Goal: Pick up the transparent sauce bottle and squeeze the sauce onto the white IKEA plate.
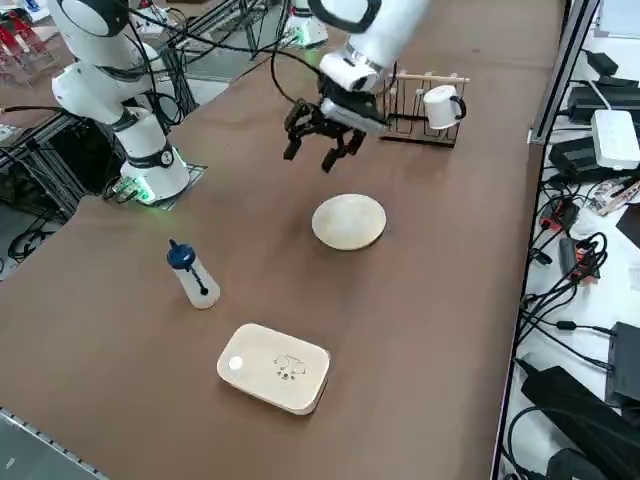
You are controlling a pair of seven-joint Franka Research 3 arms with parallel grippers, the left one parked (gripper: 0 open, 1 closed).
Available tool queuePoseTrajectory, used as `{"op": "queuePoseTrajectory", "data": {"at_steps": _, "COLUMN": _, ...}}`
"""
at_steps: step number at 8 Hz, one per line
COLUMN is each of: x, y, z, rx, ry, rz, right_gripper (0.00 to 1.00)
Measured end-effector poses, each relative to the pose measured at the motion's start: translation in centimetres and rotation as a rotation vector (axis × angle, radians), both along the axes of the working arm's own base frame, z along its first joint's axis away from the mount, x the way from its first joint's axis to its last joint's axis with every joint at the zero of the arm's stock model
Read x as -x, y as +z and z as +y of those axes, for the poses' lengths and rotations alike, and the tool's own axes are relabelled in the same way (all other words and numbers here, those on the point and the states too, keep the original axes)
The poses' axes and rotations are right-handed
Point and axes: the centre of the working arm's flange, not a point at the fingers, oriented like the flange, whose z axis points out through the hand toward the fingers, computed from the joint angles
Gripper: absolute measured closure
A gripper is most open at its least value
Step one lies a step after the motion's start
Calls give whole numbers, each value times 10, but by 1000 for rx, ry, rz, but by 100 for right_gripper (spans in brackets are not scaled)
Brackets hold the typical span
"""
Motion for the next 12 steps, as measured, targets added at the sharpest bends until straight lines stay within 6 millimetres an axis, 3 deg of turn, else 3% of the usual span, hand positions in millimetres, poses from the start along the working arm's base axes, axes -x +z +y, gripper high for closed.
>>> {"op": "queuePoseTrajectory", "data": {"at_steps": 3, "x": 0, "y": 77, "z": -16, "rx": -283, "ry": 286, "rz": 41, "right_gripper": 0}}
{"op": "queuePoseTrajectory", "data": {"at_steps": 6, "x": 14, "y": 115, "z": -32, "rx": -523, "ry": 546, "rz": 49, "right_gripper": 0}}
{"op": "queuePoseTrajectory", "data": {"at_steps": 8, "x": 26, "y": 141, "z": -40, "rx": -645, "ry": 630, "rz": -44, "right_gripper": 0}}
{"op": "queuePoseTrajectory", "data": {"at_steps": 9, "x": 29, "y": 150, "z": -34, "rx": -636, "ry": 671, "rz": -118, "right_gripper": 0}}
{"op": "queuePoseTrajectory", "data": {"at_steps": 12, "x": 49, "y": 167, "z": 43, "rx": -558, "ry": 835, "rz": -239, "right_gripper": 0}}
